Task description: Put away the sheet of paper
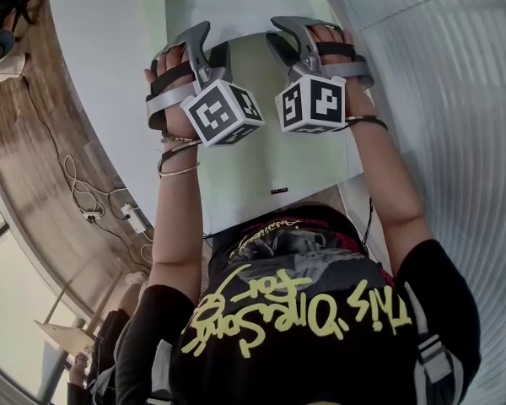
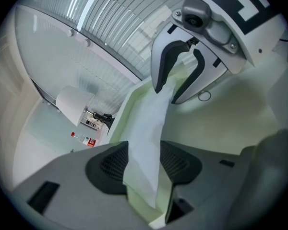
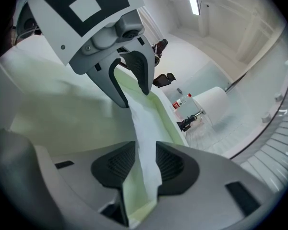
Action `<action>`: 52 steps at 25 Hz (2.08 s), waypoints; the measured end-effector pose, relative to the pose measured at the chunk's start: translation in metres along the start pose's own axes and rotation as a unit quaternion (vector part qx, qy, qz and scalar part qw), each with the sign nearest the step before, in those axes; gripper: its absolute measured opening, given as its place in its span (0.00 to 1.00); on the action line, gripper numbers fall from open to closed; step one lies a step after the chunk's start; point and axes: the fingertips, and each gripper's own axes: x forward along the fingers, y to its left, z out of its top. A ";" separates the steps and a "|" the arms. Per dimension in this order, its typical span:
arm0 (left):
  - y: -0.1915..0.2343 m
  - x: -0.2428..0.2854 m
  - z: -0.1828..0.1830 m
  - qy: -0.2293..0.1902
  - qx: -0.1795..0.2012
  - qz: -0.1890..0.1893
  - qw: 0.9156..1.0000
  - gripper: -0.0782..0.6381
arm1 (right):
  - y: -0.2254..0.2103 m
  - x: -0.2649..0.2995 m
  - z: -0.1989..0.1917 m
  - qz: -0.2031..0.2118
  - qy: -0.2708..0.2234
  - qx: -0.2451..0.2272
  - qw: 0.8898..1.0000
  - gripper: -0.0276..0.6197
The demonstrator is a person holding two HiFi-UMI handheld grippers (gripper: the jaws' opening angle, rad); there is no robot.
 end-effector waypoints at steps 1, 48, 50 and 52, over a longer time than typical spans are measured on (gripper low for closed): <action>0.000 0.000 0.000 0.001 0.001 0.000 1.000 0.38 | 0.000 0.000 0.000 0.000 0.000 0.001 1.000 0.23; -0.002 -0.047 0.006 -0.020 -0.119 0.012 0.993 0.38 | -0.002 -0.050 0.002 -0.022 -0.032 0.089 0.995 0.23; 0.004 -0.049 0.008 -0.024 -0.130 0.015 0.991 0.38 | -0.008 -0.053 0.006 -0.023 -0.039 0.099 0.994 0.23; 0.013 -0.055 0.010 -0.031 -0.145 0.020 0.989 0.38 | -0.016 -0.057 0.013 -0.024 -0.043 0.103 0.994 0.23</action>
